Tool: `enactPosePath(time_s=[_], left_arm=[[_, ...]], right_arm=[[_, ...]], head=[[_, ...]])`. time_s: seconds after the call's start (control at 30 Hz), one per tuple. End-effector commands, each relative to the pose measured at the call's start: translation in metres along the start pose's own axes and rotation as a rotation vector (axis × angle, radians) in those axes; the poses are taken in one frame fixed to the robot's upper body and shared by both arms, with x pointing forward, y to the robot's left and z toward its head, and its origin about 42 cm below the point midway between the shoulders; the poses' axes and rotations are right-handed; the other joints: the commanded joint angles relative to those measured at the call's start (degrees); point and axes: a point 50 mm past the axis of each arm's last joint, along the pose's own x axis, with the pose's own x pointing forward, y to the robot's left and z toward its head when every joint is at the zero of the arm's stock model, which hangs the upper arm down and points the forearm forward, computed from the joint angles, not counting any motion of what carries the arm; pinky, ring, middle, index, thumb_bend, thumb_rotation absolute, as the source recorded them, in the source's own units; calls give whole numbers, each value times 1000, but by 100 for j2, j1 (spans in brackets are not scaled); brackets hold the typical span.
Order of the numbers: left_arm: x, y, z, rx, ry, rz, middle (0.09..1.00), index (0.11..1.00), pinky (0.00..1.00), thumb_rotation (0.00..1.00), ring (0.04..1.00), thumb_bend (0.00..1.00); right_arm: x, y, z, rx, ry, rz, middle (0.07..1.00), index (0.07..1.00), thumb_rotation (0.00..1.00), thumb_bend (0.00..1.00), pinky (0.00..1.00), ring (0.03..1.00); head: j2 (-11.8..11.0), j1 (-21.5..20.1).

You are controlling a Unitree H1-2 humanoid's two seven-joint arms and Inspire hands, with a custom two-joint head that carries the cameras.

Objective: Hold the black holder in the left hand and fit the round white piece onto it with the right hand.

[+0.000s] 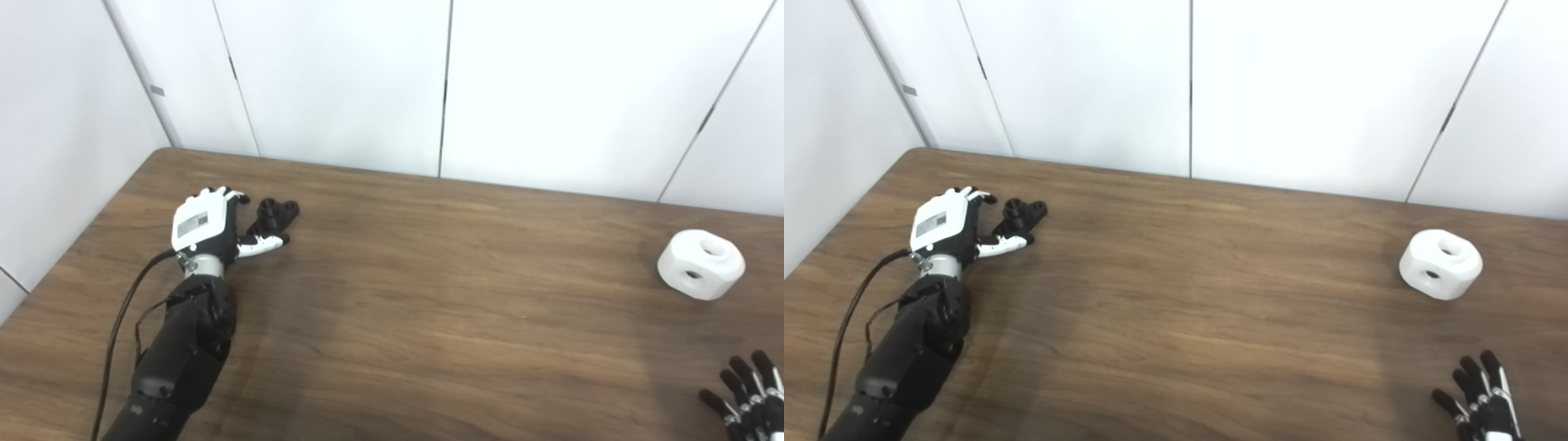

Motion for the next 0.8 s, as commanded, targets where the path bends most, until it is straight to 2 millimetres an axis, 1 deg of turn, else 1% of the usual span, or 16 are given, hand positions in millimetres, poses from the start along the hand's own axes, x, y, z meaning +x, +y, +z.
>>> enactPosePath(time_s=[0.0,0.33,0.6,0.77], left_arm=[[17,28,5,31,-19,112,927,777,1000,510,975,897],[24,25,6,61,-21,99,916,761,1000,486,972,863],[26,24,6,48,-24,99,883,678,1000,422,947,831],[27,24,4,45,-16,89,875,650,1000,405,947,817]], right_arm=[[-6,2,-1,-6,25,1,956,998,1000,589,834,950],[-8,2,-1,-9,21,-1,952,1000,1000,583,791,931],[-10,3,-1,-5,27,1,958,1000,1000,582,794,936],[-10,4,-1,-9,27,0,954,1000,1000,578,789,932]], head=[[6,3],[63,-21],[83,-39],[106,-75]])
